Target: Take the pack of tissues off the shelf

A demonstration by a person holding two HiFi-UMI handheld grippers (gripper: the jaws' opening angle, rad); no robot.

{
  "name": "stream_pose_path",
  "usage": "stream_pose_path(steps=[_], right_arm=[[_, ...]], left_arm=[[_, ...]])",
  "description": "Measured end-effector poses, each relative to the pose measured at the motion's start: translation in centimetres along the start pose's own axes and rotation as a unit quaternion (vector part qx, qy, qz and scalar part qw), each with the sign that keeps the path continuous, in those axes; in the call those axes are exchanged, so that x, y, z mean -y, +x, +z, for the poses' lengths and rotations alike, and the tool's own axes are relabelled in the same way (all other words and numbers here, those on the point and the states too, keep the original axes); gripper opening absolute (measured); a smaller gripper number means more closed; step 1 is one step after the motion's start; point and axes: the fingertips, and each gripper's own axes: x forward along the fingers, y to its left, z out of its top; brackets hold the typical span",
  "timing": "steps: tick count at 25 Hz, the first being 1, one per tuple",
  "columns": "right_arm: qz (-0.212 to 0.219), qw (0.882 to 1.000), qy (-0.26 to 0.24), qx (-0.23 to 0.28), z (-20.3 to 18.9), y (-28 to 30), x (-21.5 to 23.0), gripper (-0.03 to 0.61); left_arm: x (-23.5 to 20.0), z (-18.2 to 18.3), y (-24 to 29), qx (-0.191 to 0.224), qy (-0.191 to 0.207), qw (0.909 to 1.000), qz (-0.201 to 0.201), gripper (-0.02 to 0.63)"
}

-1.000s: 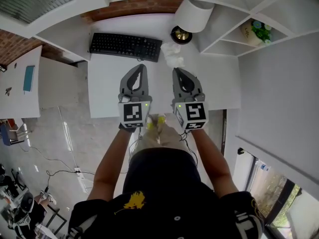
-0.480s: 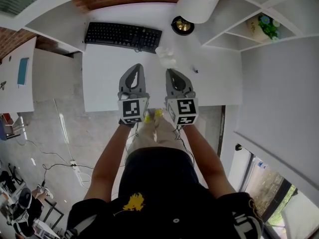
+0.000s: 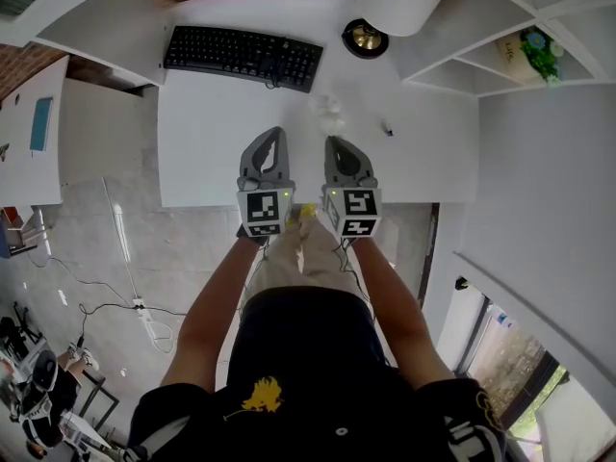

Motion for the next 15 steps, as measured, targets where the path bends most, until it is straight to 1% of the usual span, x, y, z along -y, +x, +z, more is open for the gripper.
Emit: stream_pose_path(steps=[8,13,15], right_arm=[[-0.002,1.0,0.009,-0.019,-2.5,1.4,0.5,0.005],[-0.005,0.999,0.01,-0.033,-4.2,2.1,0.7,0.005],[-0.005,0.999,0.012,-0.038,-4.8,2.3,0.8,0.005]], left_arm=[[-0.4,-2.2,0.9,-0.014,0.003,0.9999,0.004,0.018],[-0.4,-3.8,1.5,-0.033,0.012,0.9994,0.006,0.018],[-0.3,-4.3,1.6,-0.038,0.01,0.9992,0.006,0.018]])
